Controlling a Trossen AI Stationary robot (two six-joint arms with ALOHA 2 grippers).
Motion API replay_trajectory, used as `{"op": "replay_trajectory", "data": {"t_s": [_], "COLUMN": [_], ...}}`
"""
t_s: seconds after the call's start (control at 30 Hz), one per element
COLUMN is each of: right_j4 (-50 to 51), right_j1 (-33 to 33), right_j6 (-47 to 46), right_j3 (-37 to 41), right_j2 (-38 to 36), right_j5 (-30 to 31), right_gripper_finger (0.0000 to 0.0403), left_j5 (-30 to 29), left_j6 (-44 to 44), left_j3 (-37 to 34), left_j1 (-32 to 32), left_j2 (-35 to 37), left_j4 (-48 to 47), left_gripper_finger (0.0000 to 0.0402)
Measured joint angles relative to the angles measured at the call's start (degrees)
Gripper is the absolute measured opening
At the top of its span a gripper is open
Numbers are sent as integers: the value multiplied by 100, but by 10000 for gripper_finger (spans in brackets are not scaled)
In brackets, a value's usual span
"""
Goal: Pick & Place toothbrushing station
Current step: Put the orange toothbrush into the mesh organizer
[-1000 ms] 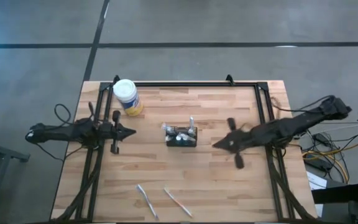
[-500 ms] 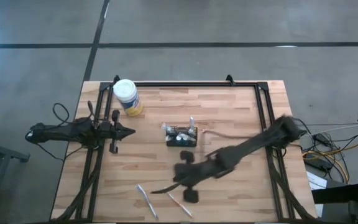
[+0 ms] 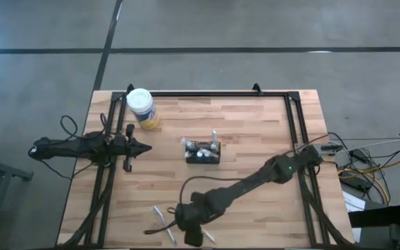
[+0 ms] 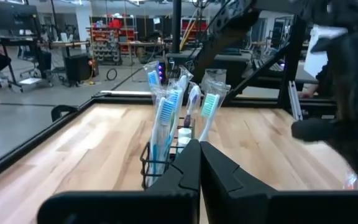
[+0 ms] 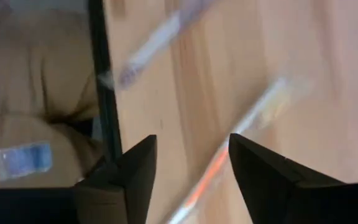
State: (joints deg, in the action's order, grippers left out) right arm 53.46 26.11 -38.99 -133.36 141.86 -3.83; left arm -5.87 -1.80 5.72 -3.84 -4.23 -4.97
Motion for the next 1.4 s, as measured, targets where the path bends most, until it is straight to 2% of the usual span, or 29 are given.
{"op": "replay_trajectory", "data": {"t_s": [0.2,0.37,0.57,0.97,1.23,1.4], "right_j4": [255,-209,-71,-82,1312,1437], "right_j1": [44,145,187,214,217,179], "right_j6": [-922,-950,-1043,-863,-627,-245], "right_j3": [484,586,687,709,697,710], "right_j2": [-14,2,2,372,388,402], "right_j5": [38,181,557,446,1067,1106], "right_gripper_finger": [220,228,229,228,228,228], "left_j5": [17,17,-8,-137,-155,-152], "left_j6": [-175,-185,-193,-221,-333,-387], "left_j3": [-7,-11,-11,-15,-17,-17], "left_j1": [0,0,0,0,0,0], "left_j2": [15,9,9,9,4,2], "left_j4": [-128,-159,-153,-153,-155,-155], "left_gripper_finger": [3,3,3,3,3,3]}}
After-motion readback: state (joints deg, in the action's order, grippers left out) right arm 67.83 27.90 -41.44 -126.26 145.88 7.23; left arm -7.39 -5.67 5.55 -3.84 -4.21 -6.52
